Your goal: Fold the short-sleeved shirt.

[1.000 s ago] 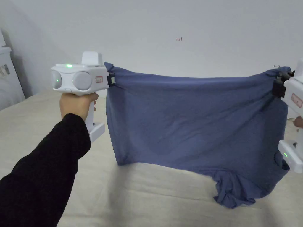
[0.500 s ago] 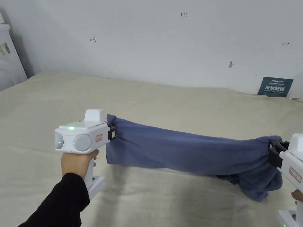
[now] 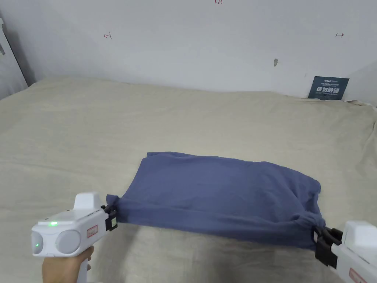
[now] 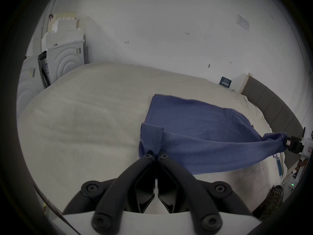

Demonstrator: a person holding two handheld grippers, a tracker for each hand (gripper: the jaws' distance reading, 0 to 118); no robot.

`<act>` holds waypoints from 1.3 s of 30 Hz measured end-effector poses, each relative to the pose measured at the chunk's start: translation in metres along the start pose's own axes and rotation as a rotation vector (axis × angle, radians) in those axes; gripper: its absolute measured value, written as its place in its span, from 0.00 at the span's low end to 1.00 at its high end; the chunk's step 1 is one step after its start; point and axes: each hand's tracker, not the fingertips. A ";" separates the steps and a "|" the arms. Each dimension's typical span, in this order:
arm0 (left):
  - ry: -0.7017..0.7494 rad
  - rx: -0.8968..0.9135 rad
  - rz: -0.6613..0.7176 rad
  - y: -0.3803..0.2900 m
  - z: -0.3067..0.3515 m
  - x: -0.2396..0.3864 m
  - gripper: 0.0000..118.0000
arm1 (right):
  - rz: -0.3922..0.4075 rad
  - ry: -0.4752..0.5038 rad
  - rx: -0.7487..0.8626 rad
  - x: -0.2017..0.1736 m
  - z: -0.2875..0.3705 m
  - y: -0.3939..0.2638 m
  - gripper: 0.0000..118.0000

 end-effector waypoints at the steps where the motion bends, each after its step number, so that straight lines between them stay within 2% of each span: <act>1: 0.001 -0.006 0.001 -0.007 0.005 -0.003 0.00 | 0.003 0.003 -0.009 -0.001 0.004 -0.006 0.06; 9: 0.022 -0.070 -0.016 -0.057 0.031 -0.018 0.00 | 0.005 0.015 -0.116 0.004 0.025 -0.072 0.06; 18: 0.044 -0.159 -0.046 -0.101 0.024 -0.024 0.00 | -0.082 -0.025 -0.254 -0.003 0.021 -0.117 0.06; 27: 0.069 -0.209 -0.021 -0.119 0.014 -0.024 0.00 | -0.148 -0.093 -0.382 -0.019 0.002 -0.134 0.06; 32: 0.074 -0.213 0.011 -0.118 0.015 -0.025 0.00 | -0.138 -0.102 -0.386 -0.034 0.010 -0.128 0.06; 34: 0.077 -0.223 0.033 -0.116 0.017 -0.025 0.07 | -0.134 -0.104 -0.384 -0.037 0.013 -0.125 0.08; 36: 0.082 -0.226 0.059 -0.113 0.023 -0.024 0.20 | -0.123 -0.117 -0.392 -0.033 0.013 -0.122 0.22; 37: 0.096 -0.222 0.069 -0.111 0.026 -0.022 0.38 | -0.115 -0.126 -0.392 -0.032 0.015 -0.120 0.39; 38: 0.121 -0.209 0.086 -0.107 0.031 -0.020 0.56 | -0.109 -0.139 -0.381 -0.033 0.020 -0.116 0.51; 39: 0.126 -0.183 0.105 -0.102 0.038 -0.017 0.69 | -0.112 -0.138 -0.345 -0.032 0.027 -0.108 0.58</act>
